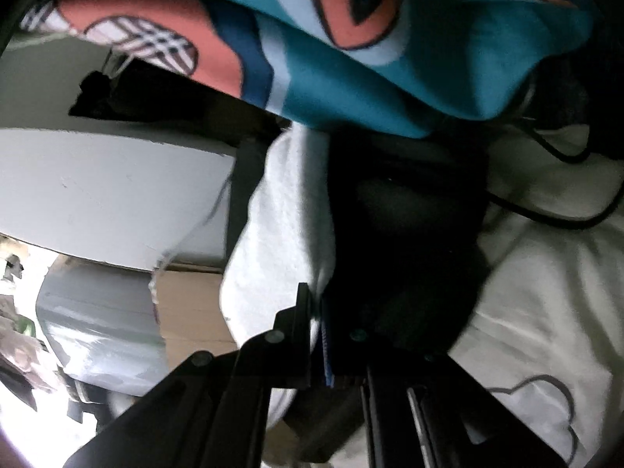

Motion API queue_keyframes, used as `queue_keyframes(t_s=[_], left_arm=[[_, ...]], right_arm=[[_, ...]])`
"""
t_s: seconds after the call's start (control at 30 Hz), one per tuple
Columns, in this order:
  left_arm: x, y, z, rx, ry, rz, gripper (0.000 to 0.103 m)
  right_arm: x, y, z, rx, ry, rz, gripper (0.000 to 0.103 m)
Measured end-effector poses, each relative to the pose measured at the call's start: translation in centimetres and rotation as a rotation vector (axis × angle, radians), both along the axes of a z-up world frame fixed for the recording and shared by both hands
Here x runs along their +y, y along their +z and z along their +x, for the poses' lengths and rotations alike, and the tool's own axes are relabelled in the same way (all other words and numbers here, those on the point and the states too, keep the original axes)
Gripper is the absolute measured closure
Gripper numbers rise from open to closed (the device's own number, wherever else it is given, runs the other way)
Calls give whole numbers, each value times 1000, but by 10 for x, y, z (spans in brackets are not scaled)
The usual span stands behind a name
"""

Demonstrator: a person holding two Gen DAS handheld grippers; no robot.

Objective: Fold clothes

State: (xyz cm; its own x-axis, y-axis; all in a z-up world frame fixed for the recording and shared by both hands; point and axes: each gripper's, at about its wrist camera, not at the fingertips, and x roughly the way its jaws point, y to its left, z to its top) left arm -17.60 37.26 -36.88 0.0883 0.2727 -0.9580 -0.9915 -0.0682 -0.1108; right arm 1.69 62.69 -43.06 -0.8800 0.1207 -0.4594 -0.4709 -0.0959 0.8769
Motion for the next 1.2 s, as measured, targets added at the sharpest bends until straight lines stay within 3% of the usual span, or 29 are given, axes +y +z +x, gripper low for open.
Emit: queue_keyframes(t_s=[0.3,0.5,0.63,0.77,0.97,1.2], left_arm=[[0,1,-2,4,25,5,96],[1,2,-3,7,35,9,96],[0,2,-3,8,32,12,96],[-1,1,-2,13,28,9,96],[-1,-17,1,3,31,-11,96],[4,-47,6,-4,3,-32,96]], right_arm=[[36,-11,-1,135,-68,-72,87],[43,-21,11,226,-144,-144,87],[45,-17,25,242,-176,-153,93],[40,-10,36,196,-184,-135,95],[34,-14,35,-21,-153,-69,96],[34,-2,34,-121,-113,24,94]])
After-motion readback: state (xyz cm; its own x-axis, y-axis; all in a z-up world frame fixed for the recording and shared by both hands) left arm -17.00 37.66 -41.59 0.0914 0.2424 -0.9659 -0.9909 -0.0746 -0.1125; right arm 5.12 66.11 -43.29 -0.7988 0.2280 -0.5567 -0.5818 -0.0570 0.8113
